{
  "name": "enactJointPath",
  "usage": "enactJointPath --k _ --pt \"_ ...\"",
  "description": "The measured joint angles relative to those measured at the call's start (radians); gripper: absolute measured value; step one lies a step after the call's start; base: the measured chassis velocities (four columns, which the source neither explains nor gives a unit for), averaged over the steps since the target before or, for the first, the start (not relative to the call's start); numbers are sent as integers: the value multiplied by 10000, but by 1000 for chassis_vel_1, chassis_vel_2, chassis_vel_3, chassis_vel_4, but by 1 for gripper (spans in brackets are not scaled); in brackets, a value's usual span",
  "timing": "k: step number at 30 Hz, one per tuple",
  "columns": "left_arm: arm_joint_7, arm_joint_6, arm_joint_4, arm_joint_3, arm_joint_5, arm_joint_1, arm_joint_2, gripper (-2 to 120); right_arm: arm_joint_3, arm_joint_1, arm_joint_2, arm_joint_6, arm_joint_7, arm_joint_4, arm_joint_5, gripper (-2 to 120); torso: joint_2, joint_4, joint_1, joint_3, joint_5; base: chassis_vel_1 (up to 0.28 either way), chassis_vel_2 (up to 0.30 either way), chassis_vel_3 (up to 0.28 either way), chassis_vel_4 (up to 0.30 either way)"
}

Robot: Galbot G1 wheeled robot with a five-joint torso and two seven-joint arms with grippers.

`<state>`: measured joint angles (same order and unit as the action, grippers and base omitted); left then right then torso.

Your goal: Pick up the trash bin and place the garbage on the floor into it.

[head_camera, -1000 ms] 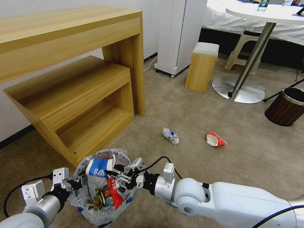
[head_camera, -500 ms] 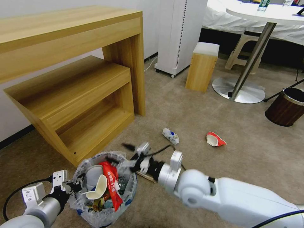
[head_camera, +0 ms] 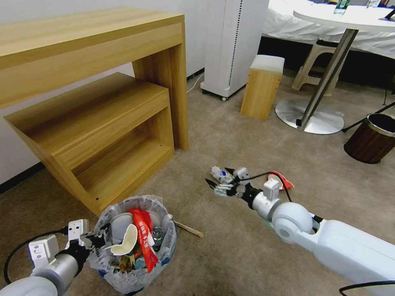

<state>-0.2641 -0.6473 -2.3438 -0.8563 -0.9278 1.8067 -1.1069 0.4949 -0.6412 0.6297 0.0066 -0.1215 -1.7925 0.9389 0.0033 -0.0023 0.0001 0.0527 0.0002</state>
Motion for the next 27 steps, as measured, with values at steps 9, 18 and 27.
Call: enactJointPath --k 9,18,27 --pt "23 7 -147 -34 -22 20 -117 1 1156 187 1069 239 504 2243 -1012 100 0 1 0 -1 -1 0 0 0 0" --pt "37 12 -178 -41 -38 -40 -181 1 2084 334 2059 585 887 3962 -1462 100 -1 0 0 0 -5 0 0 0 0" --pt "39 19 -159 -24 -34 -59 -273 1 2990 461 2663 1045 1393 4967 -1978 100 0 0 -1 0 -3 0 0 0 0"
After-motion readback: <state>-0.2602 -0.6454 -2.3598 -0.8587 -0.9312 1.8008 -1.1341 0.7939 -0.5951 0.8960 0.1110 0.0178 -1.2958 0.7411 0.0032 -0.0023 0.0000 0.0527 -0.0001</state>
